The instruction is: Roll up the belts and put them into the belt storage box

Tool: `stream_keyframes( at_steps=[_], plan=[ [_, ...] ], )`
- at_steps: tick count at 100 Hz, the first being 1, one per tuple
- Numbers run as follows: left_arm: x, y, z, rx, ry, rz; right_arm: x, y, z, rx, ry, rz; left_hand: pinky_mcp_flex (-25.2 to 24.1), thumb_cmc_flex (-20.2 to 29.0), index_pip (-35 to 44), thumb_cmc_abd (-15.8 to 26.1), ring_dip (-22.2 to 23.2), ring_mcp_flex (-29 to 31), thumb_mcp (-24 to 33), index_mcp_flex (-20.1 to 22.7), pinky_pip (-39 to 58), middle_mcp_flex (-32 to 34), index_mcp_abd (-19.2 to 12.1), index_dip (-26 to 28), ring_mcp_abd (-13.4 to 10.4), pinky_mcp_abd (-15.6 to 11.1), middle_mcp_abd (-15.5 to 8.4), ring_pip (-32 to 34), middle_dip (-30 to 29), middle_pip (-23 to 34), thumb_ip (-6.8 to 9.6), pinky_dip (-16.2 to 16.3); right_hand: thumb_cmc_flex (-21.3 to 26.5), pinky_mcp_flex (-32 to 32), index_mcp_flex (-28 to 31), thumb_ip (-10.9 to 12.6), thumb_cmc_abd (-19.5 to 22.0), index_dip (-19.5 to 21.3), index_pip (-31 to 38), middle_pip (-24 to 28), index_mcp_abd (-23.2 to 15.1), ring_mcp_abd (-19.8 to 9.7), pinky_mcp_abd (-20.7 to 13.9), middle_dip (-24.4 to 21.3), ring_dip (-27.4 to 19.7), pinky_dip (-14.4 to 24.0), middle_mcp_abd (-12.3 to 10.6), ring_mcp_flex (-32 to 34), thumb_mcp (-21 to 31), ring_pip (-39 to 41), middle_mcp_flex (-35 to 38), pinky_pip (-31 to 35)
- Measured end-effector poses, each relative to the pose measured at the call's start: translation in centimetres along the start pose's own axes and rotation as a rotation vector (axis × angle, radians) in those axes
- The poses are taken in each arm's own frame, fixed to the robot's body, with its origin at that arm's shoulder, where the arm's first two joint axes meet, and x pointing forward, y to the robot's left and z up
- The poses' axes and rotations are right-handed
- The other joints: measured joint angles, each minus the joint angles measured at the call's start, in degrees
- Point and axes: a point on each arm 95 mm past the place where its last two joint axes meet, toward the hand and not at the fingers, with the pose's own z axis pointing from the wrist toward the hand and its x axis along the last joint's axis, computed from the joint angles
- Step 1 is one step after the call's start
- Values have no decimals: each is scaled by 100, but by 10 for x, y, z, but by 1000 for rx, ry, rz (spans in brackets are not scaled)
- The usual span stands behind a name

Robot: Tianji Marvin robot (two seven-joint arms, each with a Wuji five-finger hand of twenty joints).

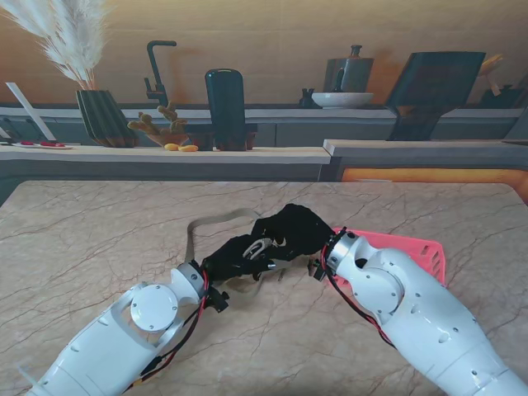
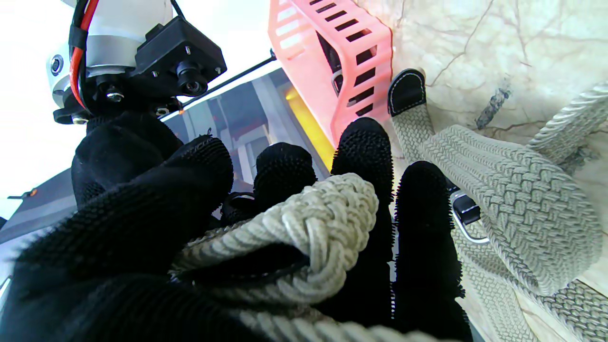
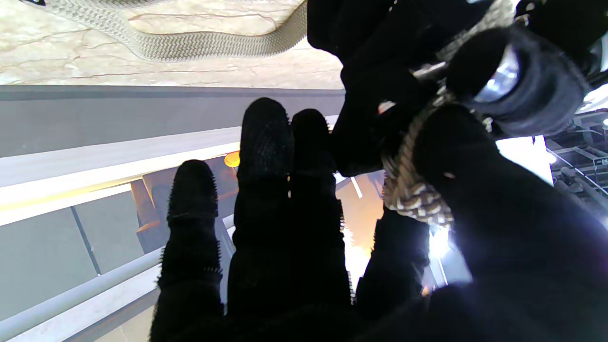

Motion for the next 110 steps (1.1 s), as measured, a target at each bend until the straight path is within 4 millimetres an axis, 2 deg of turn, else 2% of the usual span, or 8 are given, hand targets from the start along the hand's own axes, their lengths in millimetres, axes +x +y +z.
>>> stream_keyframes(
  at_steps=[9,18,30,43,56,69,76,110],
  plan=[
    [0,0,0,2,0,-3,-1,-1,1,-12,-3,17,-129,6,-92,-58,65,-180,-96,-162,-192,-134,-2,-320,1,0,0,-271,18,-289,0,-1,6,26,186,-49,-4,-131,3,-24,0,28,6,-20,0,-5,34,23,0,0,63,3],
    [1,0,1,13,-5,3,-3,0,0,-21,-22,66,-482,13,-812,-59,72,-737,-269,-485,-558,-738,-54,-1068,63,0,145,-997,146,-1500,0,61,84,61,245,-49,-7,-180,4,-305,61,110,36,-89,-93,-62,158,24,14,-194,63,27],
    [3,-1,2,38,-10,52,-5,1,-2,-28,-93,124,-937,-366,-2558,-53,74,-1460,-227,-890,-1083,-1867,-56,-2725,69,31,396,-1929,-1061,-2780,0,203,188,61,307,-49,-62,-204,4,-589,72,141,105,-94,-231,-78,190,16,29,-470,55,40],
    [4,-2,1,54,-8,54,-4,2,-3,-65,-123,124,-1153,-574,-3648,-52,63,-1950,-348,-984,-1415,-2547,-81,-4018,87,85,490,-2553,-1555,-3472,-1,285,188,61,351,-49,-70,-208,3,-893,54,142,143,-161,-261,-89,187,5,29,-602,42,42],
    [7,-6,0,95,-4,46,-3,3,-4,-123,-159,113,-1301,-647,-4028,-48,-137,-2335,-520,-1123,-1692,-3016,-97,-4300,120,113,616,-3055,-1858,-3862,-1,285,189,1,352,-49,-70,-210,-50,-961,11,153,159,-171,-263,-135,185,1,31,-604,35,43],
    [7,-12,-2,170,-8,83,-5,8,-9,-151,-190,84,-1433,-647,-4278,73,-289,-2677,-607,-1469,-1918,-3385,-176,-4340,125,130,690,-3354,-2038,-4091,-1,285,252,-40,371,-49,-70,-183,-47,-866,283,163,221,-165,-263,-136,141,-4,144,-605,35,51],
    [7,-18,-5,205,-8,111,-6,11,-12,-162,-199,78,-1491,-647,-4668,73,-354,-2844,-707,-1815,-2039,-3503,61,-4497,125,130,700,-3463,-2051,-4143,-2,286,300,-75,373,-49,-70,-182,-40,-449,355,165,224,-72,-263,-137,-7,-4,146,-605,129,53],
    [16,-36,-24,300,24,283,-6,30,-25,-240,-239,58,-1611,-551,-4702,199,-734,-3211,-728,-1821,-2671,-3725,69,-4551,125,84,756,-3861,-2266,-4150,-5,129,307,-86,422,-43,-70,-180,-29,-292,524,204,226,-64,-263,-141,-13,-13,193,-605,130,117]
  ],
)
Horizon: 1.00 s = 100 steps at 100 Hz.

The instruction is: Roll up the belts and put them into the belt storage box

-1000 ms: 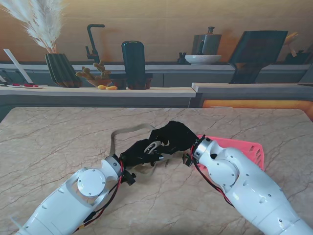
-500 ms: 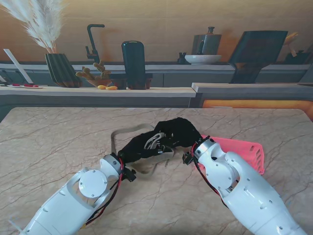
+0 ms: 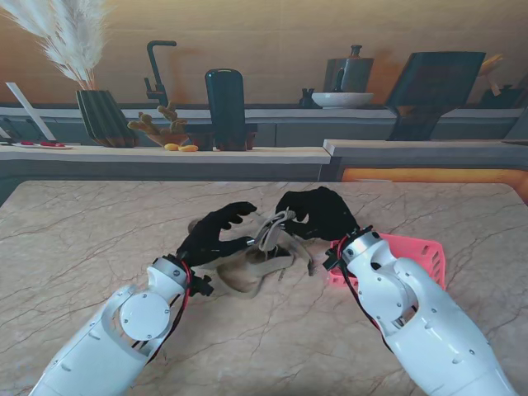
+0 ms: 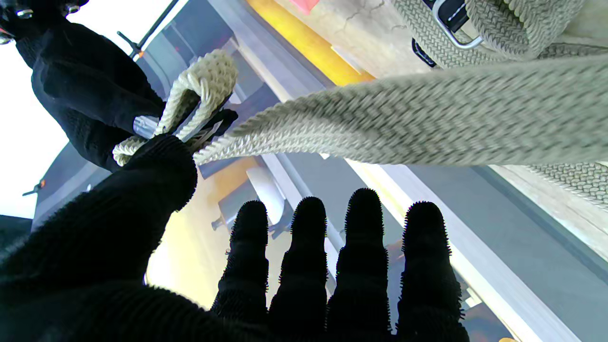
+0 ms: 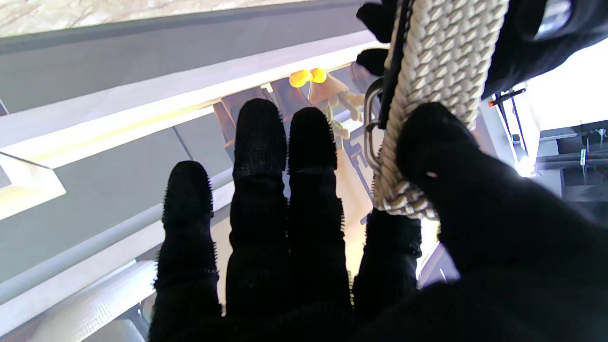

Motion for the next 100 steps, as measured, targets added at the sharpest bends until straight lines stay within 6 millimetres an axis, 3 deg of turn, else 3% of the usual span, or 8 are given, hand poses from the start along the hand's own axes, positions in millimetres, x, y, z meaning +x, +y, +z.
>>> stream_keyframes(
  at_steps=[38,55,57,67,73,86,90,100],
  plan=[
    [7,19,8,-81,17,54,8,32,3,-76,27,-61,-112,75,-3,129,-180,-145,-145,0,-164,0,0,-40,-1,-3,69,-152,-85,-49,0,-133,1,-13,65,2,-1,2,1,71,166,16,4,0,0,-28,7,-9,15,71,0,50],
    [9,26,13,-107,8,63,11,44,8,-86,41,-80,-113,365,-4,255,-181,-145,-201,0,-164,3,94,16,-1,1,83,-96,-86,-50,0,-133,1,-27,67,2,-1,2,1,76,180,16,6,0,0,-59,7,-10,15,80,0,77],
    [9,26,14,-110,8,61,11,45,9,-88,43,-84,-113,365,-4,261,-181,-145,-240,0,-164,3,120,-2,-1,2,84,-90,-86,-50,78,-133,1,-28,67,2,-1,2,1,77,180,16,6,0,0,-60,7,-10,15,82,0,77],
    [10,27,14,-114,7,48,13,55,12,-99,51,-101,-111,441,-4,420,-181,-145,-218,-1,-101,4,154,-61,-1,5,84,-31,-86,-50,78,-134,1,-40,68,2,-2,2,1,87,181,16,6,0,0,-62,7,-10,15,124,0,87],
    [11,27,14,-109,7,46,14,61,13,-107,54,-110,-98,638,-4,592,-181,-145,-356,-68,-38,16,154,-65,-1,5,84,18,-86,-19,78,-134,1,-41,68,2,-2,2,1,88,181,16,6,0,-1,-64,7,-10,15,126,0,88],
    [12,25,13,-85,7,41,16,73,17,-128,49,-123,-27,1200,-4,1397,-181,-130,-805,-82,119,121,154,-66,-1,5,84,77,-40,66,80,-210,1,-60,68,2,-2,2,1,90,181,16,7,0,-4,-67,7,-10,15,129,0,90],
    [12,24,12,-77,3,35,17,77,18,-136,46,-127,6,1413,7,1651,-181,-14,-1067,-82,177,193,151,-66,-1,6,84,168,-34,119,169,-246,1,-62,68,2,-3,2,1,92,181,16,7,0,-35,-68,7,-10,15,129,0,90],
    [14,23,12,-58,-14,-11,18,83,20,-150,37,-138,90,2367,149,1831,-181,173,-2042,145,357,503,139,142,-1,35,84,300,25,223,164,-341,1,-64,86,2,-71,2,1,122,182,17,9,0,-55,-72,7,-12,15,130,0,91]
  ],
)
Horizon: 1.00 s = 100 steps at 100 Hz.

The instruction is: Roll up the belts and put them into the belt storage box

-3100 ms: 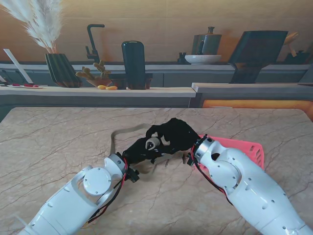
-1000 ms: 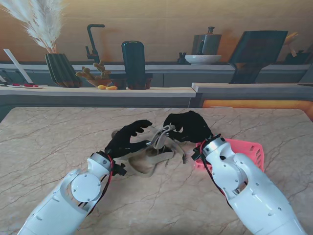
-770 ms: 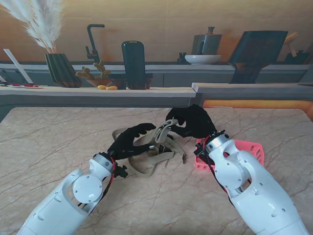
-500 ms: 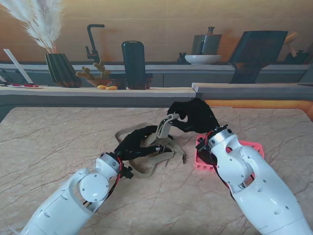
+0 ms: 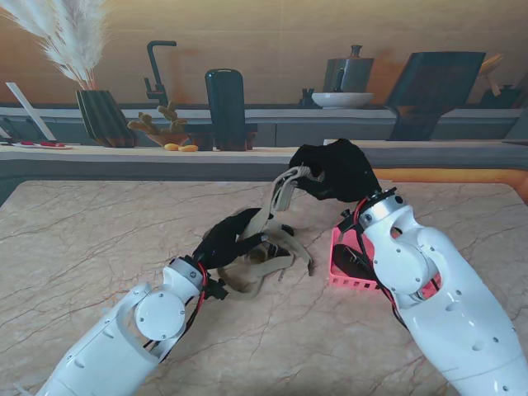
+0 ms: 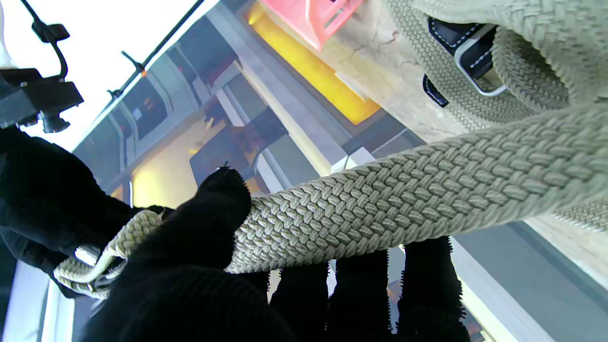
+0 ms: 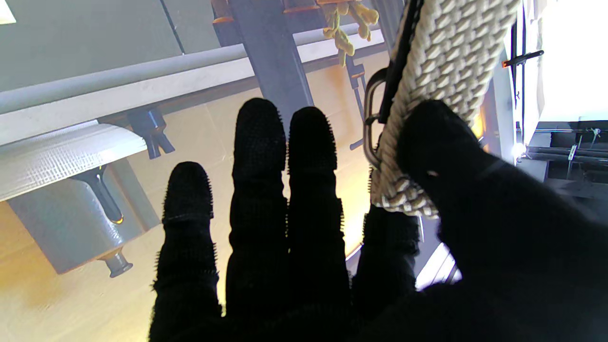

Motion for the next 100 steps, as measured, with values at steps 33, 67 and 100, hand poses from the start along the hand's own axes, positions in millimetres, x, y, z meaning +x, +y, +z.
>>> stream_keyframes(
  at_steps=[33,67,100],
  plan=[
    [2,-1,-1,43,-12,7,-6,14,5,-10,-22,-24,195,-811,293,-306,342,372,1393,166,423,300,3,55,0,85,-6,509,344,430,73,-47,0,-2,48,0,-44,0,0,30,1,2,51,0,-2,-54,1,-1,0,3,0,34],
    [4,-1,-4,88,-50,-38,-7,29,7,-31,-24,-44,604,-480,1034,-857,557,1126,1524,350,878,1373,93,344,1,86,-17,1160,1411,552,17,-48,0,-7,49,0,-44,0,0,35,2,2,52,0,-3,-62,1,-1,0,4,0,36],
    [16,12,-4,12,-78,-269,-2,26,8,-33,-3,-54,644,1122,1566,-262,653,1298,-103,379,1129,1636,174,280,12,20,-19,1607,1916,711,-35,-49,0,-8,49,9,-44,0,0,38,3,2,52,0,-5,-65,1,-1,0,5,0,37]
  ],
)
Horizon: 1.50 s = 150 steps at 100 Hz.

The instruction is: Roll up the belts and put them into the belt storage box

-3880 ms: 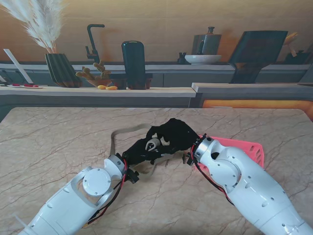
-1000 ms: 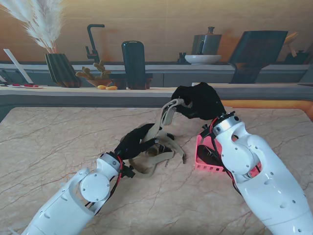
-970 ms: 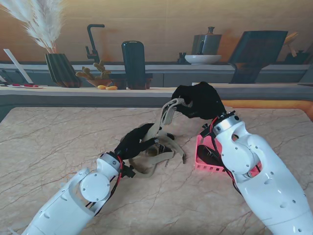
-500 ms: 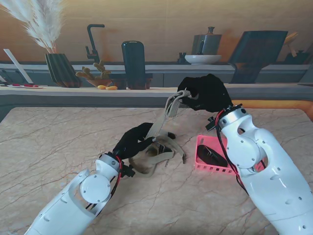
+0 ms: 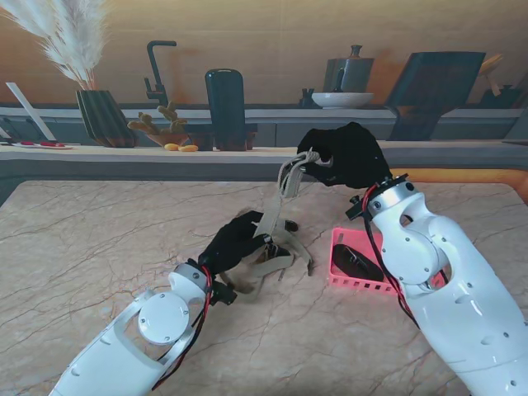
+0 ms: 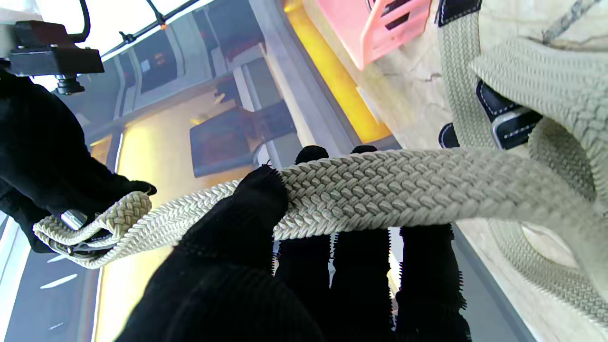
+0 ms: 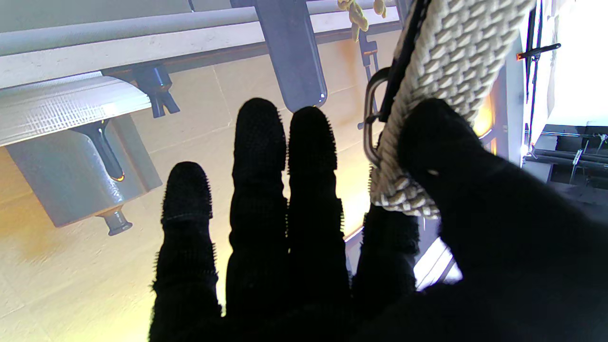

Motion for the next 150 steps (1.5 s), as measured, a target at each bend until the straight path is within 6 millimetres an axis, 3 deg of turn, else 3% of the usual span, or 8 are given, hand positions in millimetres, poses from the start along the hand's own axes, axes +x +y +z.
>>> stream_keyframes(
  at_steps=[22,31,41,72,85,98,117,150],
  plan=[
    [0,8,-1,-36,-36,-129,0,-2,1,5,-3,1,-76,-255,304,805,1982,172,-1623,-394,408,-7,13,353,22,0,-209,1976,2044,2853,7,637,0,-13,0,1,0,0,0,4,0,0,0,0,0,-3,0,0,0,0,0,0],
    [0,10,0,-10,-30,-86,-1,-4,0,8,-7,1,198,-2526,304,-206,2239,626,573,-196,774,460,208,431,-105,23,-431,2632,2496,3723,9,888,0,-15,1,1,0,4,0,6,0,0,0,0,0,-4,0,0,0,0,0,1],
    [-2,14,4,-17,9,51,-2,-7,0,11,-11,2,728,-3369,304,-1229,2239,1121,1841,-36,998,789,262,556,-551,23,-911,2915,2550,3994,9,899,0,-16,1,1,0,42,0,7,1,0,0,0,0,-5,0,0,0,0,0,1],
    [-4,15,13,-1,-1,117,2,-15,3,5,-7,12,1181,-1977,881,-1224,2217,1616,2082,-77,1281,1191,264,412,-777,6,-1206,3186,2555,4453,10,780,0,-62,1,1,0,57,23,8,0,0,1,0,0,-57,0,0,0,2,0,2],
    [-5,17,15,-15,-34,-54,3,-16,4,2,-4,9,255,-1332,708,-380,2231,927,871,-227,1099,816,344,58,44,286,-306,2879,2607,4165,-217,817,0,-62,1,1,0,58,38,17,2,0,1,0,0,-58,0,-1,0,3,0,2],
    [-7,18,14,-77,-52,-114,3,-17,5,1,-5,-2,-7,-2016,-159,-158,1585,450,1490,98,604,472,564,-230,574,619,300,1479,1755,2594,-203,616,0,-63,1,1,0,59,38,20,4,0,1,0,0,-59,0,-1,0,18,0,3],
    [-12,17,15,-109,-34,-94,2,-19,4,-4,-14,-8,-123,-2821,-746,-61,102,34,2614,986,251,303,752,-600,962,783,836,-331,-331,628,193,285,0,-70,1,1,0,59,38,54,10,0,2,0,0,-59,0,-2,-1,58,0,3],
    [-18,16,17,-124,-31,-193,5,-30,1,-48,-9,-30,-362,-3591,-889,-65,-312,-192,3575,1442,-43,431,753,-825,994,854,927,-831,-1506,23,1218,139,0,-136,2,1,1,60,40,123,63,58,14,0,0,-60,45,-59,-10,137,0,72]
  ],
)
